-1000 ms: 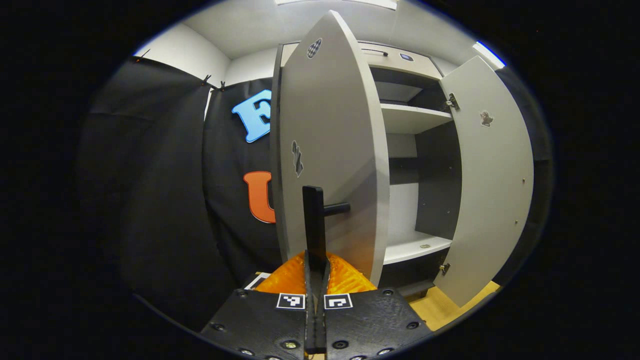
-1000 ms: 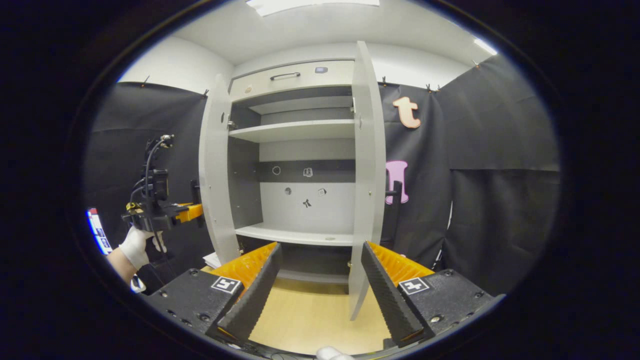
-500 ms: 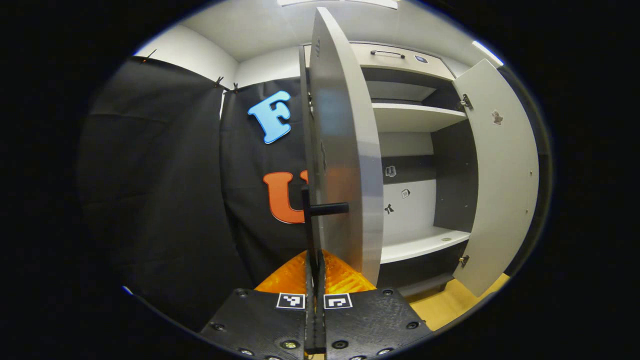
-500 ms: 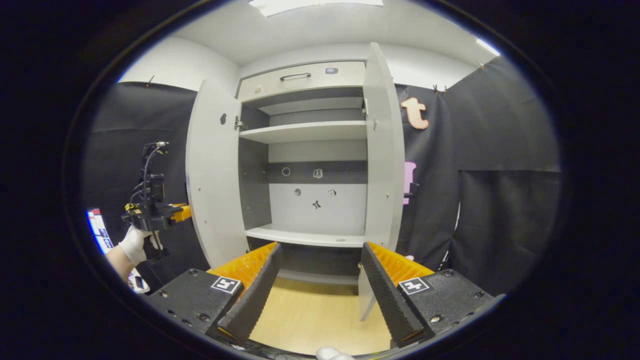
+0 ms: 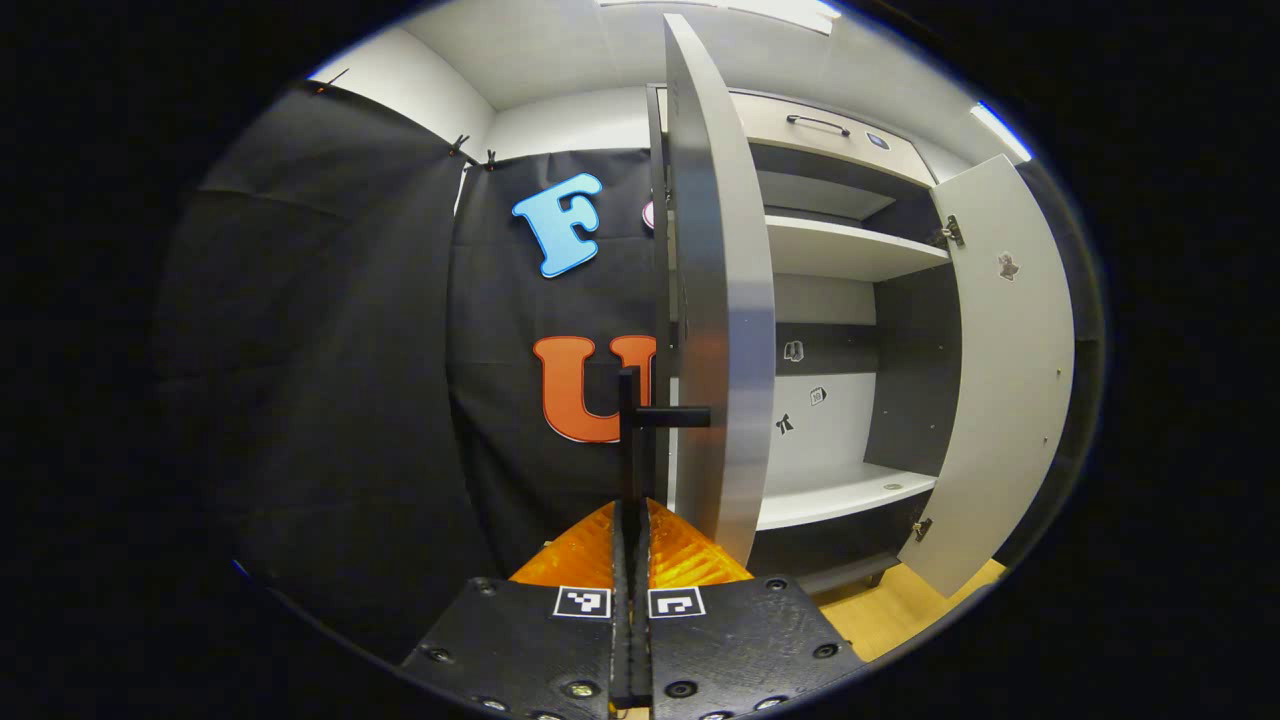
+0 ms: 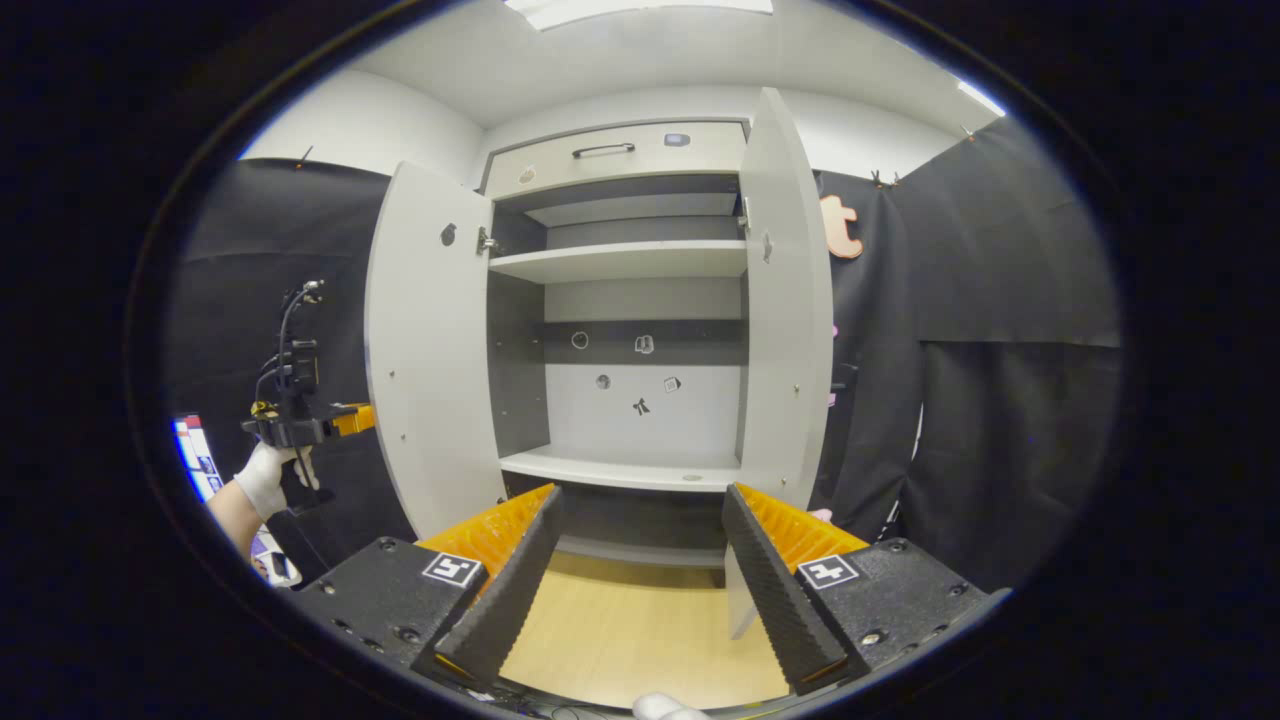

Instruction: Open the right door of the double-door shoe cabinet with the right hand, and open the left door with the left hand.

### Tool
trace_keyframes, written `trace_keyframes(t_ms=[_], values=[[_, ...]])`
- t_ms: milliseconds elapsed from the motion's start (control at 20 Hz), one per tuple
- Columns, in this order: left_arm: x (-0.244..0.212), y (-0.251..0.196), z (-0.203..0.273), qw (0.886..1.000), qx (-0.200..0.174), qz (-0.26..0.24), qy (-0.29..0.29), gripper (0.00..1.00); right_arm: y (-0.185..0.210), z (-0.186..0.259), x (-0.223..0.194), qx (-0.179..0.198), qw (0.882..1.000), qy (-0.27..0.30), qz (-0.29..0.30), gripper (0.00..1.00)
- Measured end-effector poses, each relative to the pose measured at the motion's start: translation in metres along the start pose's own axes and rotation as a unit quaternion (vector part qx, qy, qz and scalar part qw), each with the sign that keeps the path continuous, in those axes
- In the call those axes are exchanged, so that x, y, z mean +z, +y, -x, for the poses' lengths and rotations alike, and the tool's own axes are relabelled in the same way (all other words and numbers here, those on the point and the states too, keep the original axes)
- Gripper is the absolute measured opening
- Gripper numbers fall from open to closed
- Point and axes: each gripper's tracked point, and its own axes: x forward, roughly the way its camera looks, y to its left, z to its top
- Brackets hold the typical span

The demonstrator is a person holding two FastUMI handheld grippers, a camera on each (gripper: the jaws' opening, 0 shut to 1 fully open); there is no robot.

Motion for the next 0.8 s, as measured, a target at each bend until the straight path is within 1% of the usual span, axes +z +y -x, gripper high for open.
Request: trace_keyframes(t_ms=[150,450,650,700,800], values=[[-0.002,0.001,0.002,1.0,0.001,-0.002,0.003,0.0,0.001,0.003,-0.002,-0.004,1.0,0.002,-0.003,1.0],[-0.001,0.011,0.016,0.999,0.019,-0.031,-0.004,0.01,0.003,0.011,0.0,-0.011,1.0,-0.003,-0.004,1.0],[-0.013,0.013,0.032,1.0,0.026,-0.003,0.013,0.0,0.002,0.017,0.003,-0.017,1.0,-0.006,-0.003,1.0],[-0.017,0.012,0.038,1.0,0.024,-0.001,0.018,0.16,0.001,0.02,0.003,-0.017,1.0,-0.007,-0.002,1.0],[-0.022,0.015,0.049,0.999,0.035,-0.002,0.027,0.48,-0.001,0.023,0.004,-0.019,1.0,-0.008,0.0,1.0]])
